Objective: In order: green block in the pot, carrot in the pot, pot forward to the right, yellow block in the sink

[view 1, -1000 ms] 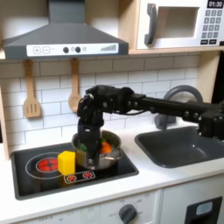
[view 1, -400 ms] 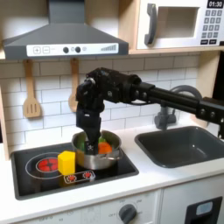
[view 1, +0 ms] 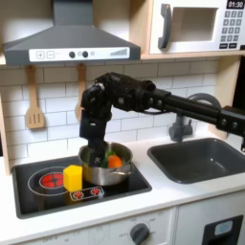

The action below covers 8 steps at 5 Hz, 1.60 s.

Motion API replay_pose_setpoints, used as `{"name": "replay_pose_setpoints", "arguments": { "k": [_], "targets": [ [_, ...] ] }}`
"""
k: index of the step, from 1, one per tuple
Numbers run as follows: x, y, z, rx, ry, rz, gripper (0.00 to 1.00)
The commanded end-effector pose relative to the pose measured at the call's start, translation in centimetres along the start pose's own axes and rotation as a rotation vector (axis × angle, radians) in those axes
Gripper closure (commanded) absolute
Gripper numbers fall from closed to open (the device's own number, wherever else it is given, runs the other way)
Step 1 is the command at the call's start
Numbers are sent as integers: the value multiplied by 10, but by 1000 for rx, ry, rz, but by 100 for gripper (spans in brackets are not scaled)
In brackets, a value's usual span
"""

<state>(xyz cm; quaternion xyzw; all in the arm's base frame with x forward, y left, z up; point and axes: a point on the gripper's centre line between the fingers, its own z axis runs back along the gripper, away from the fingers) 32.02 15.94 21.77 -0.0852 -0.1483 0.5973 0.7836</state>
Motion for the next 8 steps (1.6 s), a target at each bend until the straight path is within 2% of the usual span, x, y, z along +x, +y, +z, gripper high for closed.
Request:
{"name": "replay_pose_setpoints", "arguments": {
  "k": [1,2,3,5,7,8],
  "targets": [
    [20,-6,-25,84,-13,71,0],
    [28,-8,-36,109,1,75,0],
    [27,-12,-42,122,20,76,0],
    [27,-17,-47,155,56,74,0],
    [30,-19,-46,166,58,81,0],
    [27,-22,-39,143,64,72,0]
  ]
}}
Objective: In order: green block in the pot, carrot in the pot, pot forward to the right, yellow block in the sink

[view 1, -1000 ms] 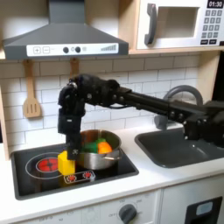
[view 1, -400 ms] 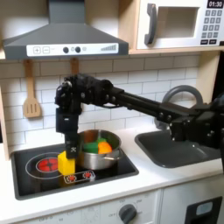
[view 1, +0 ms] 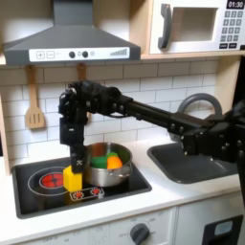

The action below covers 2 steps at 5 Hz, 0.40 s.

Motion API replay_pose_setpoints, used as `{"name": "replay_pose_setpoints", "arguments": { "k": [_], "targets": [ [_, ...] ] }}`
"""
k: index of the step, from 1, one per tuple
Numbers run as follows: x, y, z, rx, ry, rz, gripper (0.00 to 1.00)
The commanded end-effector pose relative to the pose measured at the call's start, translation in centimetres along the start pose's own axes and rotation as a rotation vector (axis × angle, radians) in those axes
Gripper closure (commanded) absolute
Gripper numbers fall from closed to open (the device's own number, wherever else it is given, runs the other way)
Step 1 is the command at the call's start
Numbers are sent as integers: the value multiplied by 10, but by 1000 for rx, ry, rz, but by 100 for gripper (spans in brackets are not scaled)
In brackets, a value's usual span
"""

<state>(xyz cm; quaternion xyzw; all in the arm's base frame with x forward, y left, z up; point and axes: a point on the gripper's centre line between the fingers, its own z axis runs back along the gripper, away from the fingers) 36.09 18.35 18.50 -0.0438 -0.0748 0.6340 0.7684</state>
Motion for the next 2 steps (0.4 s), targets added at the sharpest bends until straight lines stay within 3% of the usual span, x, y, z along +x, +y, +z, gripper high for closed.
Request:
{"name": "replay_pose_setpoints", "arguments": {
  "k": [1,2],
  "targets": [
    [-5,1,2,-11,12,-5,0],
    [-5,0,3,-24,13,-3,0]
  ]
}}
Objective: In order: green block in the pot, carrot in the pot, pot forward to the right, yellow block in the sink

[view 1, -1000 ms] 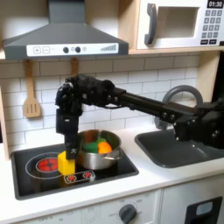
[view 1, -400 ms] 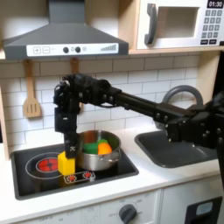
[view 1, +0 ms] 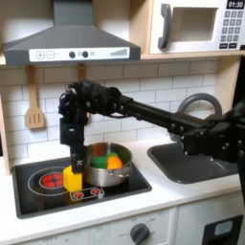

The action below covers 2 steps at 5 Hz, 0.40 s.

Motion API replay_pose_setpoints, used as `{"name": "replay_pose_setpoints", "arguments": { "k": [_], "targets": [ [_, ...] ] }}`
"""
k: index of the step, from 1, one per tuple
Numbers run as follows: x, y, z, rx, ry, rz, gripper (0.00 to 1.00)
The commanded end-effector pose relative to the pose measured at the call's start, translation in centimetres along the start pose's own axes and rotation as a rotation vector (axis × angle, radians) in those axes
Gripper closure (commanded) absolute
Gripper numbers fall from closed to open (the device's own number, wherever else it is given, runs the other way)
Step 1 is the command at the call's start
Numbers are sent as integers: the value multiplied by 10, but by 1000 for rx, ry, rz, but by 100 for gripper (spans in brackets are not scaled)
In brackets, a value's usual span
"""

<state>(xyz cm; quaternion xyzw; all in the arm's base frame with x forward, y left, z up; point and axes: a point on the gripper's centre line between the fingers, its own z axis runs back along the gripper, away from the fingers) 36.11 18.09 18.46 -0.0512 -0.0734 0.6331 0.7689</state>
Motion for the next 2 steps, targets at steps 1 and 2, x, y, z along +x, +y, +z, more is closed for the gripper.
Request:
{"name": "replay_pose_setpoints", "arguments": {
  "k": [1,2],
  "targets": [
    [-7,2,11,-38,8,-4,0],
    [-9,2,13,-46,14,4,0]
  ]
}}
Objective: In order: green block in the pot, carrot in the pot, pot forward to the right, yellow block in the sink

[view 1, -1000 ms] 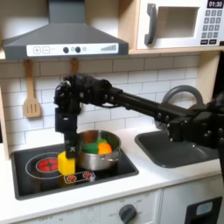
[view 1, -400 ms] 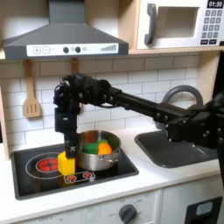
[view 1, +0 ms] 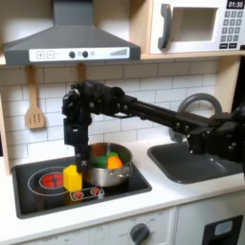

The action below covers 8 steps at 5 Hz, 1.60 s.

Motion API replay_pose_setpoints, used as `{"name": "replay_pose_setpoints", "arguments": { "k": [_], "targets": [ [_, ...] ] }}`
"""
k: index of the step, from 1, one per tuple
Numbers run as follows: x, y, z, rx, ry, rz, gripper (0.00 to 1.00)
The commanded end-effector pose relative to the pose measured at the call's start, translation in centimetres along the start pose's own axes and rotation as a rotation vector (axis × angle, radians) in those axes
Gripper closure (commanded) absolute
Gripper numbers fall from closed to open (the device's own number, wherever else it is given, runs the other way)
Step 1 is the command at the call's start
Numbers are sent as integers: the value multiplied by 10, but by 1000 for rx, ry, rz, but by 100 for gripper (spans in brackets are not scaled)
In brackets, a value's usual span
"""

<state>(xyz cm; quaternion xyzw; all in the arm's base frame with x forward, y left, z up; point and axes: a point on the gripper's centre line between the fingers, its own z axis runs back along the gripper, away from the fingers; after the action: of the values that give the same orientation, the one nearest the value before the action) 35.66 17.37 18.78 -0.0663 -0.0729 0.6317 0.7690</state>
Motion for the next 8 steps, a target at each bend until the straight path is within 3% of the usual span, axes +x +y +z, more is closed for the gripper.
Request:
{"name": "replay_pose_setpoints", "arguments": {
  "k": [1,3,4,5,8],
  "targets": [
    [-3,-2,16,-36,-14,4,0],
    [1,5,13,3,6,83,0],
    [7,6,7,15,5,113,0],
    [12,10,-4,51,19,147,0],
    [11,9,0,46,27,149,0]
  ]
}}
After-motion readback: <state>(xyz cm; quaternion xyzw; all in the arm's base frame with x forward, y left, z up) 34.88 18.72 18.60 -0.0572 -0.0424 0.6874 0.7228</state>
